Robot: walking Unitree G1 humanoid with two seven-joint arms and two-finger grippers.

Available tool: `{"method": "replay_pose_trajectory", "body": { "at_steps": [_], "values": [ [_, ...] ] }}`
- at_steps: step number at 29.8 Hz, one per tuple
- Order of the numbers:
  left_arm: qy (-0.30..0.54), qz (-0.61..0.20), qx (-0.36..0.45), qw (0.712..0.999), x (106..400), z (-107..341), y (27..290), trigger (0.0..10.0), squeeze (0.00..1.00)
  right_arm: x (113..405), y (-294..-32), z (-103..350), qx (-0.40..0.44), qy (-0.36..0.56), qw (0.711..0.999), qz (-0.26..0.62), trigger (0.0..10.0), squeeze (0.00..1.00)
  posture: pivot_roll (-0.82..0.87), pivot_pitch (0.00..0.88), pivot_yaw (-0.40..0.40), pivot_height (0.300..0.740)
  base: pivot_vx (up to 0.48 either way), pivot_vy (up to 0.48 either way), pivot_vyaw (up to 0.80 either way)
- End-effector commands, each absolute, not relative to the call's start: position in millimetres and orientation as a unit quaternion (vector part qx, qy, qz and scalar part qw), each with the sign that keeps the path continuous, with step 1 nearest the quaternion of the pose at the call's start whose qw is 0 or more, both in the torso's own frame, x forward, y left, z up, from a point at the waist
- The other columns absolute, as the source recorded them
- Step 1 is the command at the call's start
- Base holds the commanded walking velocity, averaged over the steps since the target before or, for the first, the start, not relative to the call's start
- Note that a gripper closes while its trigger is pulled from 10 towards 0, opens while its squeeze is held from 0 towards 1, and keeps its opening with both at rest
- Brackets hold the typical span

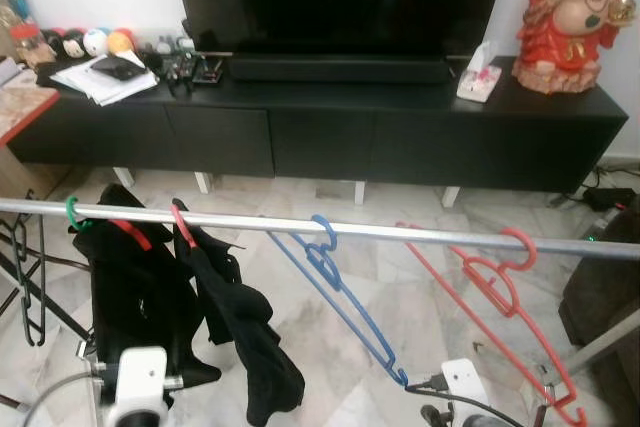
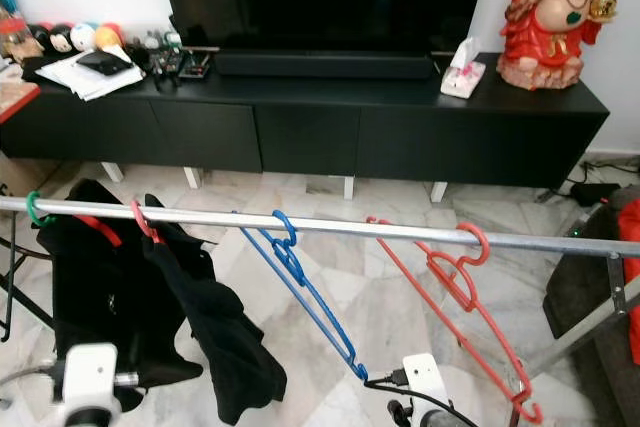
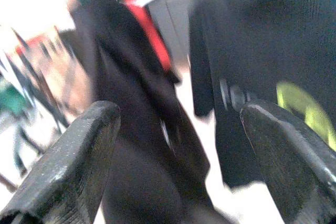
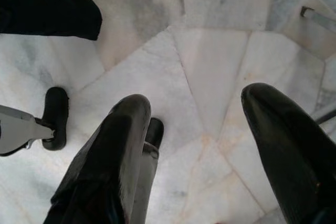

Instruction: Hang hanger

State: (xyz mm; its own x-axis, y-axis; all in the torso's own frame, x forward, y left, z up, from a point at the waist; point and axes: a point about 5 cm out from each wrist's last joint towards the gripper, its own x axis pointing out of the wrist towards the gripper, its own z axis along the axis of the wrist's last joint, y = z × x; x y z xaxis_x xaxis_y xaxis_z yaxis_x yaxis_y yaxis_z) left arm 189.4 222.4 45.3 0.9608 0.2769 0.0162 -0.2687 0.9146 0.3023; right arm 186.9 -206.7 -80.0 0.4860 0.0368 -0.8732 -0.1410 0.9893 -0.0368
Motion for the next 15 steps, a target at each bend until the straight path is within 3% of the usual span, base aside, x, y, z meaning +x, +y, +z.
{"method": "replay_pose_trajectory", "body": {
  "at_steps": [1, 8, 13, 15],
  "values": [
    [0.006, 0.146, 0.163, 0.976, 189, 53, 223, 10.0, 0.00, 188, -206, -79, -0.050, 0.501, 0.862, 0.053, 10.0, 0.00, -0.01, 0.000, 0.025, 0.740, 0.000, 0.000, 0.00],
    [-0.009, 0.142, 0.157, 0.977, 175, 83, 210, 10.0, 0.00, 188, -206, -79, -0.052, 0.502, 0.862, 0.054, 10.0, 0.00, -0.01, 0.000, 0.026, 0.740, 0.000, 0.000, 0.00],
    [0.015, 0.096, 0.095, 0.991, 179, 89, 192, 10.0, 0.00, 189, -206, -79, -0.053, 0.502, 0.862, 0.056, 10.0, 0.00, 0.00, 0.000, 0.023, 0.740, 0.000, 0.000, 0.00],
    [0.027, 0.061, 0.052, 0.996, 194, 94, 180, 10.0, 0.00, 189, -205, -79, -0.054, 0.501, 0.862, 0.058, 10.0, 0.00, -0.01, 0.000, 0.024, 0.740, 0.000, 0.000, 0.00]
  ]
}}
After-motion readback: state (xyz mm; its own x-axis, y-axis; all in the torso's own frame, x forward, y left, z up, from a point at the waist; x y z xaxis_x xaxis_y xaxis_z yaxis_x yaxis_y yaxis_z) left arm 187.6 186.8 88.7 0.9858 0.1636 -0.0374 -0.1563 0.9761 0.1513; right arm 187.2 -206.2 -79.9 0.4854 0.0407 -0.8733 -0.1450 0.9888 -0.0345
